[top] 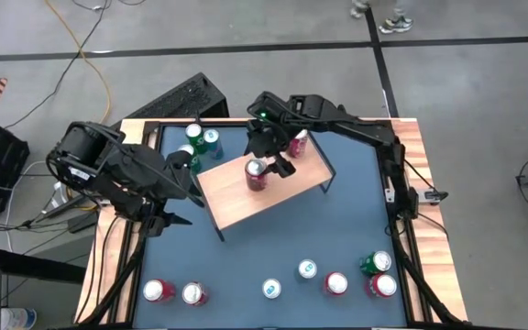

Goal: Place canned beverage on shelf
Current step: Put the top red white soda can on the shelf aligned with the other red white soda can

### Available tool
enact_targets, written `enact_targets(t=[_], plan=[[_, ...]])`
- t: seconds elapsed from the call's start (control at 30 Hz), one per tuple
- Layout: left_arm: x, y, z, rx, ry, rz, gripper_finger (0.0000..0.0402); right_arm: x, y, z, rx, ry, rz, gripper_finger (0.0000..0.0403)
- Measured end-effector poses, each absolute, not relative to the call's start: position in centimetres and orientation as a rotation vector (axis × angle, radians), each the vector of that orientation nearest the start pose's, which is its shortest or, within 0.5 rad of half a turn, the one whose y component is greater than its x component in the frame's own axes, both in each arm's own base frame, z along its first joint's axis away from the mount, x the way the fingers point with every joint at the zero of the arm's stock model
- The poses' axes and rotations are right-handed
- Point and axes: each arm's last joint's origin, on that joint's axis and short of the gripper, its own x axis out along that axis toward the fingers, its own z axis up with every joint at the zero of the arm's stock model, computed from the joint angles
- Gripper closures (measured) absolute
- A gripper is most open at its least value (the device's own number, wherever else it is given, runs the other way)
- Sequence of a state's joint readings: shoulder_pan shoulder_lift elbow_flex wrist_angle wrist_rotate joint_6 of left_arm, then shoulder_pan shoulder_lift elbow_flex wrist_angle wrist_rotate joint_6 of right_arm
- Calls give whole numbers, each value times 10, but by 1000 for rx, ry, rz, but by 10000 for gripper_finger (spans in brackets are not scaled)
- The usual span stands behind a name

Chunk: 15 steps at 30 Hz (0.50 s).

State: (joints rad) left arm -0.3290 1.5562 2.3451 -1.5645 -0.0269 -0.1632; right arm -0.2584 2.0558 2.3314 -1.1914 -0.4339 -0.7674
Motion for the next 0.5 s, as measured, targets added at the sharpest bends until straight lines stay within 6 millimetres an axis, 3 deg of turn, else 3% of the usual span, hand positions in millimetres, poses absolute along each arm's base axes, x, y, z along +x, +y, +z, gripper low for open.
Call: enact_targets(t=[0.5], plan=[[203,-72,516,-32,790,-229,93,417,-98,373,-336,770,504,74]])
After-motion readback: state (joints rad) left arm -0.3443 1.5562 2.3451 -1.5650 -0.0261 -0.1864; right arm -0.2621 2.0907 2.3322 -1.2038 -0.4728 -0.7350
